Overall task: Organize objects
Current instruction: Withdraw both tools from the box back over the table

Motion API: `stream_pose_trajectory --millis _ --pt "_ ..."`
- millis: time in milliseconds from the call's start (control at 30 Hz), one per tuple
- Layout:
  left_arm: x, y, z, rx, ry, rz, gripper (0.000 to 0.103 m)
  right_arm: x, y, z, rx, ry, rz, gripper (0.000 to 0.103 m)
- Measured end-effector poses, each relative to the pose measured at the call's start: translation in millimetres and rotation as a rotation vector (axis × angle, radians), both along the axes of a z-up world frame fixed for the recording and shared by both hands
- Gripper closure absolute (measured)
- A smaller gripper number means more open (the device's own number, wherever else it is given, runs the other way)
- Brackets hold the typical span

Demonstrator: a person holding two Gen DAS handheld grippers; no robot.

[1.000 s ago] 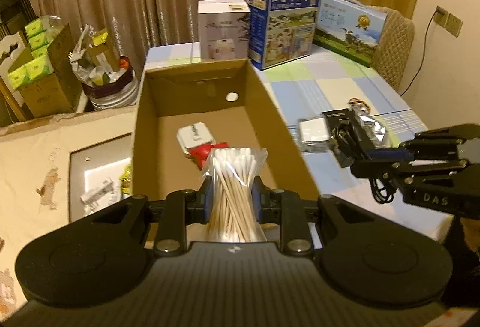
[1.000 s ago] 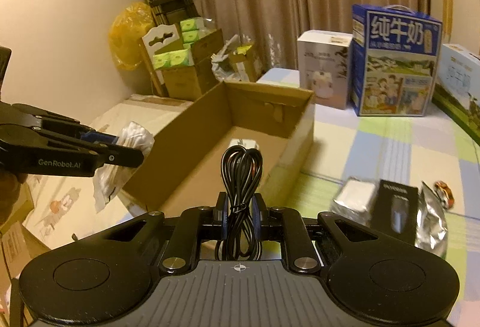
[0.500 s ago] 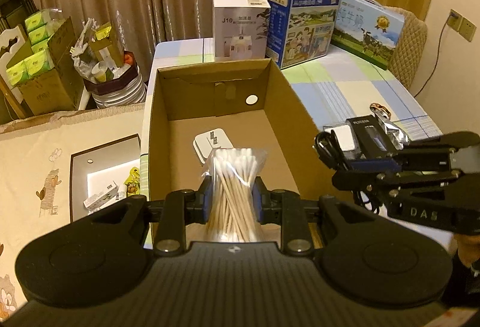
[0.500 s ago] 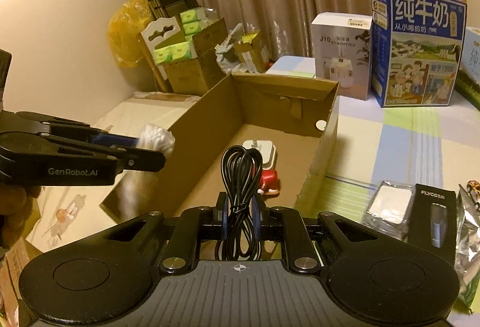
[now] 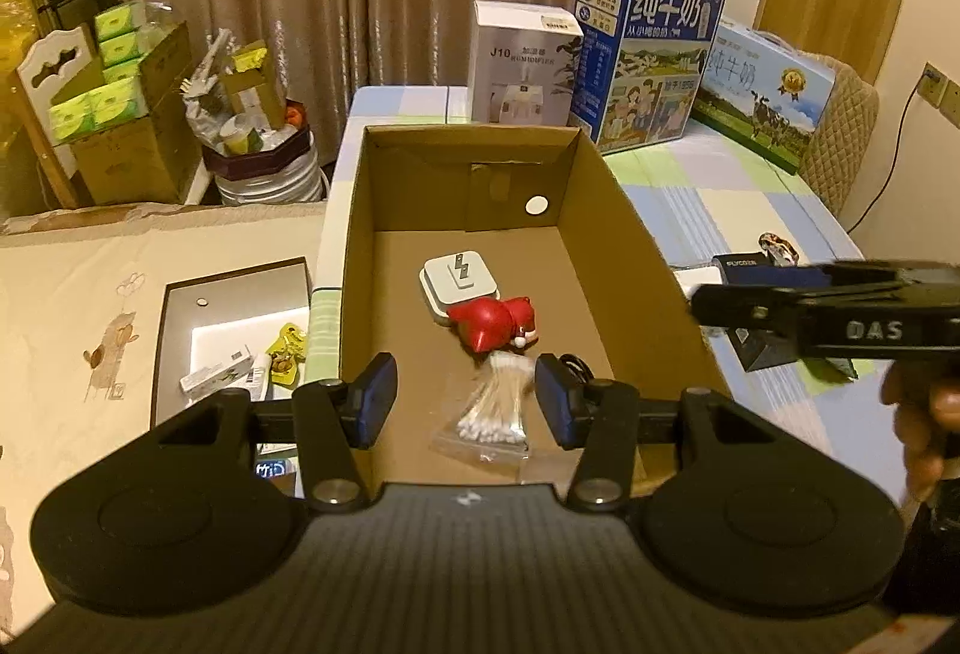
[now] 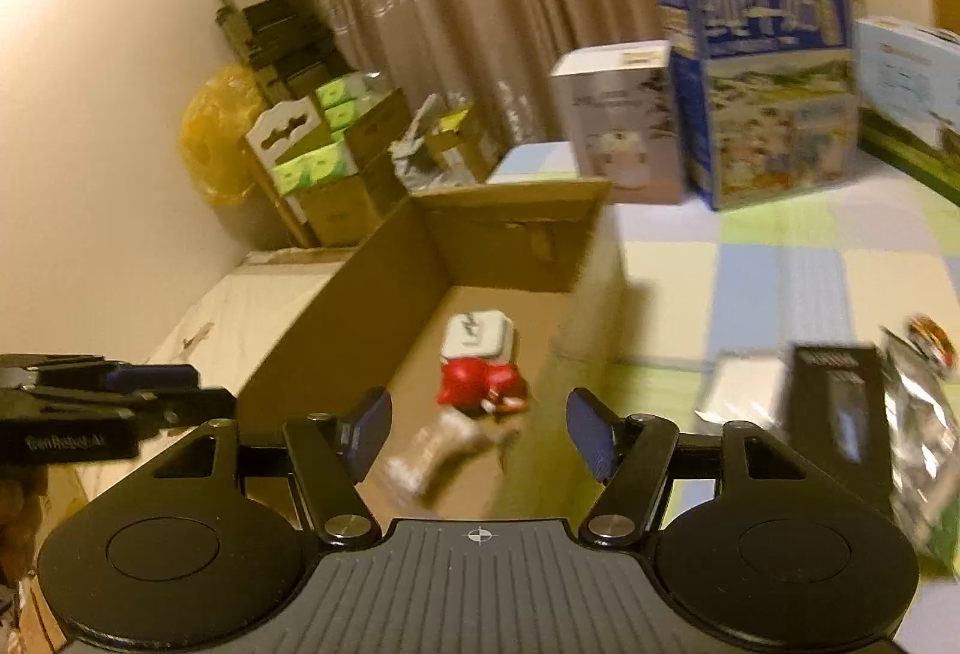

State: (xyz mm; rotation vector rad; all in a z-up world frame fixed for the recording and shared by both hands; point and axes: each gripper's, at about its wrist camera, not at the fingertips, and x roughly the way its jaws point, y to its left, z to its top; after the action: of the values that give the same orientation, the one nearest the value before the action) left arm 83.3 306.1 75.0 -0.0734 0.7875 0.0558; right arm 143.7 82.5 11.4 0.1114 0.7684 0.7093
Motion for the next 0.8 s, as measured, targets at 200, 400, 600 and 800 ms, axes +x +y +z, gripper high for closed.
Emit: stream_pose_trajectory --millis 200,400,600,800 --pt "-23 -22 2 -0.052 -0.032 0.008 0.047 -27 -58 -12 -0.042 0.055 -0.109 0.041" --pt "-33 -58 6 -0.096 -0.059 -0.010 0.034 -45 -111 -12 -0.053 0.058 -0.191 0.041" --pt "-34 -103 11 -0.116 -0.089 -0.053 0.015 -46 -160 -7 -0.060 0.055 -0.287 0.041" --pt "-19 -152 6 -0.135 -0.096 -0.130 0.004 -46 -197 -8 -0.065 0.062 -0.351 0.041"
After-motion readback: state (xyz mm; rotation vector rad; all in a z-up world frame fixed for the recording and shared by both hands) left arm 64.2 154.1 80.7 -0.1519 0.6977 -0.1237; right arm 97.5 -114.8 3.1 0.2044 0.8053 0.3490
